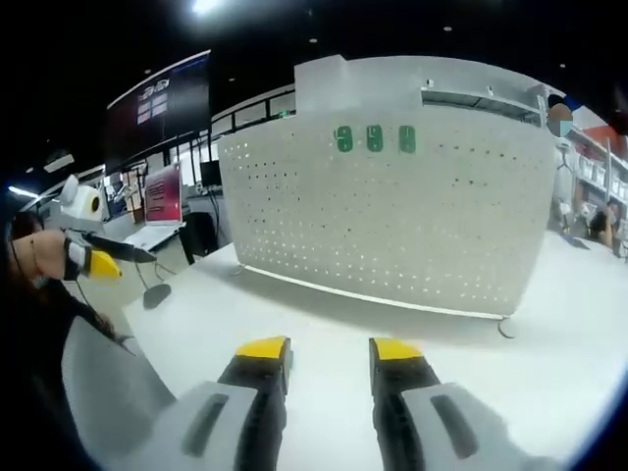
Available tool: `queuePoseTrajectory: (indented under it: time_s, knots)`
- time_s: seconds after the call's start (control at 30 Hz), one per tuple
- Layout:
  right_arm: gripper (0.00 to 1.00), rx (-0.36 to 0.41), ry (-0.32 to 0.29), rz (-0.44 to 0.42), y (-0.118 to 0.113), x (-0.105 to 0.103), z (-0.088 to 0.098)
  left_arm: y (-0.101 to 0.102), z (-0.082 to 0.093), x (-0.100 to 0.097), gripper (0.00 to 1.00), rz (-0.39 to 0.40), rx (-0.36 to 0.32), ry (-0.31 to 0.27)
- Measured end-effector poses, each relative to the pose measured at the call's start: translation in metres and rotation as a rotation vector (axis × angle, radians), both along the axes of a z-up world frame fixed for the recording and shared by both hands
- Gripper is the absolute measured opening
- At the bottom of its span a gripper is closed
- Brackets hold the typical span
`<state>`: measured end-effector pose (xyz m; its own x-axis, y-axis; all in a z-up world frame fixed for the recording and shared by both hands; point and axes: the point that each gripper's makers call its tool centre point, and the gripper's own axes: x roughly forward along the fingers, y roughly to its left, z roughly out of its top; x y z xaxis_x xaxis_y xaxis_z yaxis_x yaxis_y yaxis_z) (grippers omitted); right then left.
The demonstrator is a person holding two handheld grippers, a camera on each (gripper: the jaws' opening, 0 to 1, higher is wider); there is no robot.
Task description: Insert the hook assembly into the mounting plate slot until the hook locks in place.
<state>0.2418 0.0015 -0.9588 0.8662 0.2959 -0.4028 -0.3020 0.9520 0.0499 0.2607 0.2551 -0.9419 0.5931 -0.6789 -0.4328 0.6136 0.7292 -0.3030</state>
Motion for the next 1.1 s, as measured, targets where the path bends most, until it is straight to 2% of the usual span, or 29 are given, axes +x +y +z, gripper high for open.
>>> queuePoseTrajectory:
  time_s: [0.3, 0.6, 0.73, 0.87, 1.1]
  knots:
    - [0.31, -0.028, 0.078, 0.075, 0.015, -0.023, -0.026, 0.001, -0.012, -0.006, 0.97, -0.005, 0.023, 0.031]
    - [0.3, -0.057, 0.11, 0.171, 0.036, -0.03, -0.042, -0.011, -0.032, -0.019, 0.97, -0.033, 0.042, 0.081]
    - [0.29, -0.023, 0.122, 0.209, 0.042, -0.027, -0.047, -0.009, -0.036, -0.02, 0.97, -0.032, 0.046, 0.097]
    - [0.25, -0.05, 0.134, 0.243, 0.045, -0.017, -0.055, -0.006, -0.037, -0.018, 0.97, -0.027, 0.046, 0.102]
    - [0.24, -0.093, 0.167, 0.331, 0.059, 0.007, -0.079, 0.002, -0.046, -0.012, 0.96, -0.007, 0.059, 0.125]
